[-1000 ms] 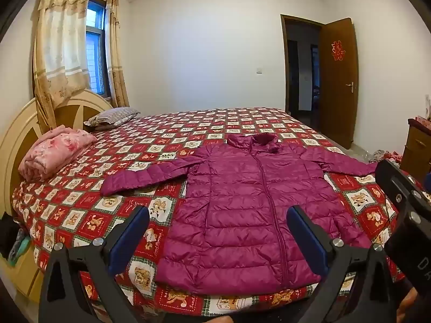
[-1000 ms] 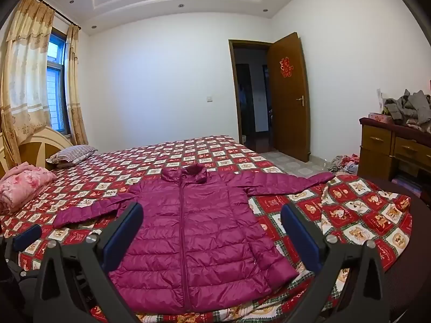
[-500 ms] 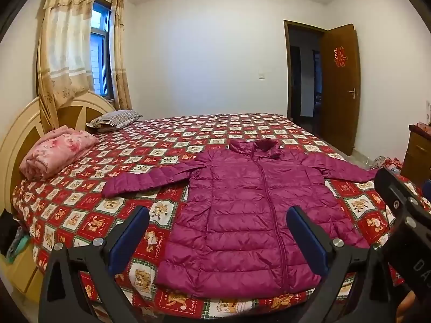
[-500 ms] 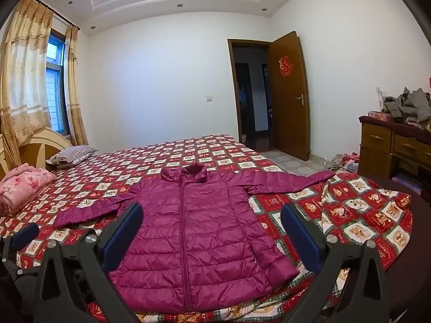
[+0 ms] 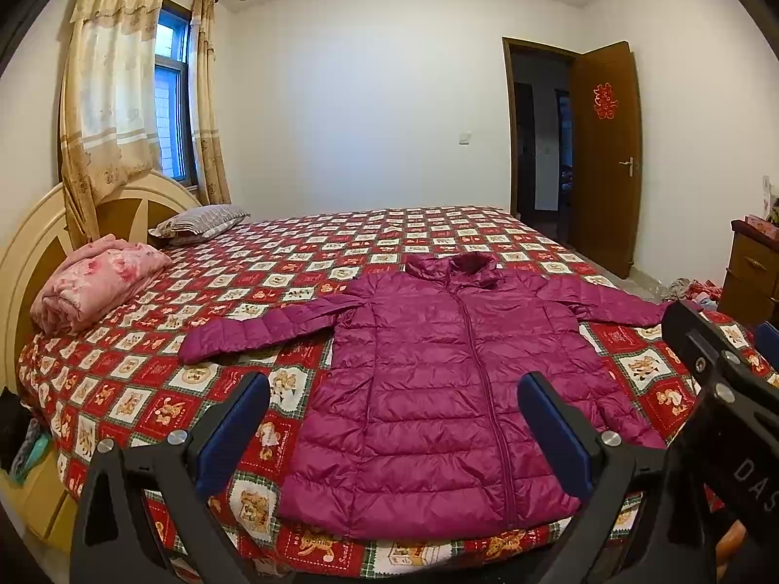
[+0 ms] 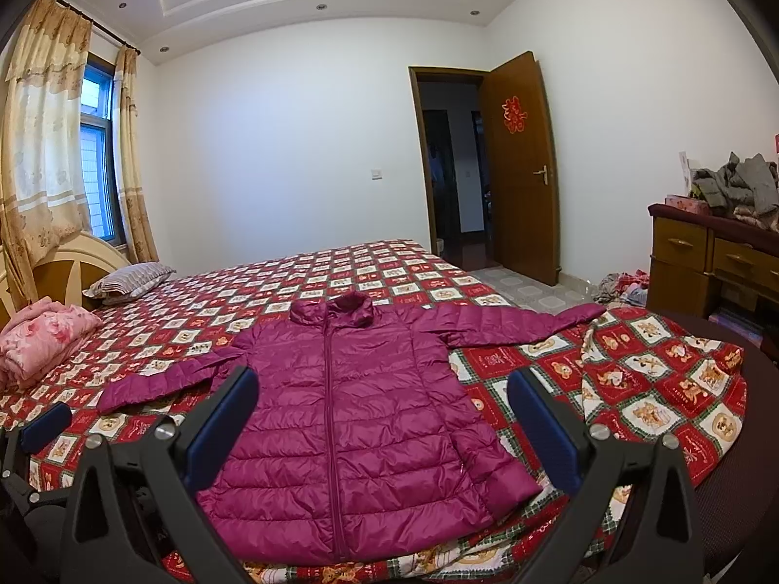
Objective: Fold large clothes
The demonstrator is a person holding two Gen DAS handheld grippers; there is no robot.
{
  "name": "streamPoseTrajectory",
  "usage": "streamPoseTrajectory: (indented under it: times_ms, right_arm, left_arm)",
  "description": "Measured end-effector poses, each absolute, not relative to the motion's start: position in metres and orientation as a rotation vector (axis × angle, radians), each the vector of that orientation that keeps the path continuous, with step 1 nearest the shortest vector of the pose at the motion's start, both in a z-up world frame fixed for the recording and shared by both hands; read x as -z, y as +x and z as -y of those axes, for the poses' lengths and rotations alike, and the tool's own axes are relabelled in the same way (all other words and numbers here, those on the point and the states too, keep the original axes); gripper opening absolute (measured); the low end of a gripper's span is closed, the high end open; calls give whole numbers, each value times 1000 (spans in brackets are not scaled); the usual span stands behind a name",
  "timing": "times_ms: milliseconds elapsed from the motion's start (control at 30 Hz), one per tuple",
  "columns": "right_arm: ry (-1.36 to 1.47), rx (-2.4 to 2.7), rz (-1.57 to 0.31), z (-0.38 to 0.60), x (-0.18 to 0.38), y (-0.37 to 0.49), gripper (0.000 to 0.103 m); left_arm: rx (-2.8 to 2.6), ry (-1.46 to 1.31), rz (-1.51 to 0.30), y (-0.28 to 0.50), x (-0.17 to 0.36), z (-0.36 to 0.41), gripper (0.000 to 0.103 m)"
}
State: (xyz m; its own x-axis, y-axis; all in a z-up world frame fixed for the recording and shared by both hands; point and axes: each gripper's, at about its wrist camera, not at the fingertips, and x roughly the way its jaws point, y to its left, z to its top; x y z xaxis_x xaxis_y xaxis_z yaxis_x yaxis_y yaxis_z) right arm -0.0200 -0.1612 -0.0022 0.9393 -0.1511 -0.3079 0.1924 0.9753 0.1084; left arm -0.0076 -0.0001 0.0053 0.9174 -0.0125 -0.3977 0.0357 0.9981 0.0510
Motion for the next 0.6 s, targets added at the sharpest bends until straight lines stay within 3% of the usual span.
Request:
streamPoseTrajectory:
  times_ms: [600]
  right_arm:
    - [141, 176, -302, 161, 2, -20, 103]
  left_arm:
    - [25, 56, -404, -7, -8, 0, 102]
